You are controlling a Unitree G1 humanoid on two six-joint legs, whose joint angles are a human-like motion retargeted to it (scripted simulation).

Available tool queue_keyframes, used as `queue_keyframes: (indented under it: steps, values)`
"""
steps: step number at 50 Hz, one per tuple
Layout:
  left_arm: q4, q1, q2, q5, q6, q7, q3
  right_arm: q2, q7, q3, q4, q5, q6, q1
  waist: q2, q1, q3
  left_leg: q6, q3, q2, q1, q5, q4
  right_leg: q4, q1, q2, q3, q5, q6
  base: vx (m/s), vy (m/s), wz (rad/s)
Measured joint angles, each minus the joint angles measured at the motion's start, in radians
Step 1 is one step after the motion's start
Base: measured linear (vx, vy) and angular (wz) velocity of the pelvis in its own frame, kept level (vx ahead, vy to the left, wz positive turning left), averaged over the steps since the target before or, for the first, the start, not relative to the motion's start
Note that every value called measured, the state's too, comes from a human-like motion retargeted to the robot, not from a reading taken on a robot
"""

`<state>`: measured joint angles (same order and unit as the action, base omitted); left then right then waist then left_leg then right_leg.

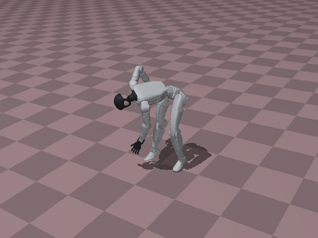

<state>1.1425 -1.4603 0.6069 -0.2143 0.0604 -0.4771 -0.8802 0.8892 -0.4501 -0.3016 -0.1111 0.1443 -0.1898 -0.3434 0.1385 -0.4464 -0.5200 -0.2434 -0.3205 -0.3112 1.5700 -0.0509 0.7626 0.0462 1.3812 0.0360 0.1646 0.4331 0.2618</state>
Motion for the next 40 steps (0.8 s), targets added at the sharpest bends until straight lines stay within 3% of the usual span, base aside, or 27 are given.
queue_keyframes:
  steps: [3,7,10,12,18,28,36,40]
  values:
    - [-0.079,0.123,-0.023,-0.048,0.039,-0.013,0.067,-0.038,-0.021,0.010,0.006,-0.050,0.016,0.013,-0.044,0.027,0.000,-0.010,0.034,0.019,-0.010,0.008,-0.020,-0.003,-0.026,0.012,-0.035,-0.011,0.000,-0.02,0.02,0.35]
    - [-0.168,0.364,-0.108,-0.096,0.090,-0.002,0.160,-0.087,-0.029,0.053,0.068,-0.063,0.022,0.011,-0.094,0.094,0.000,-0.016,0.066,0.045,-0.151,0.008,-0.066,-0.015,-0.168,0.015,-0.091,-0.033,0.000,-0.01,-0.05,0.34]
    - [-0.217,0.550,-0.147,-0.086,0.112,0.022,0.189,-0.123,0.018,0.053,0.148,-0.060,0.038,0.027,-0.120,0.139,0.000,-0.017,0.083,0.065,-0.312,0.002,-0.119,-0.019,-0.316,0.023,-0.115,-0.063,0.000,0.07,-0.03,0.33]
    - [-0.255,0.645,-0.162,-0.161,0.134,-0.001,0.209,-0.174,0.030,0.063,0.230,-0.064,0.069,0.063,-0.130,0.175,0.000,-0.016,0.101,0.112,-0.496,0.031,-0.307,0.039,-0.444,0.047,-0.116,-0.044,0.000,0.18,-0.07,0.56]
    - [-0.371,0.939,-0.159,-0.245,0.159,0.027,0.360,-0.300,0.057,0.047,0.466,-0.044,0.108,0.166,-0.116,0.271,0.011,-0.001,0.116,0.153,-0.920,0.058,-0.531,0.033,-0.776,0.065,-0.146,-0.135,0.000,0.22,-0.11,0.28]
    - [-0.483,1.318,-0.220,-0.426,0.137,0.145,0.589,-0.432,0.027,0.012,0.783,-0.075,0.164,0.210,-0.172,0.448,0.248,0.012,0.167,0.179,-1.391,0.076,-0.799,-0.007,-1.149,0.078,-0.227,-0.306,0.000,0.31,-0.03,0.35]
    - [-0.339,1.407,-0.309,-0.359,0.081,0.176,0.700,-0.475,0.036,-0.011,0.916,-0.096,0.184,0.266,-0.187,0.544,0.391,0.031,0.239,0.206,-1.576,0.040,-0.850,-0.025,-1.350,0.114,-0.309,-0.400,0.000,0.23,0.05,0.52]
    - [-0.284,1.465,-0.336,-0.385,0.046,0.200,0.706,-0.485,0.054,-0.033,0.909,-0.063,0.136,0.258,-0.171,0.574,0.453,0.057,0.283,0.229,-1.624,0.012,-0.846,-0.051,-1.415,0.142,-0.348,-0.460,-0.015,0.19,0.07,0.53]
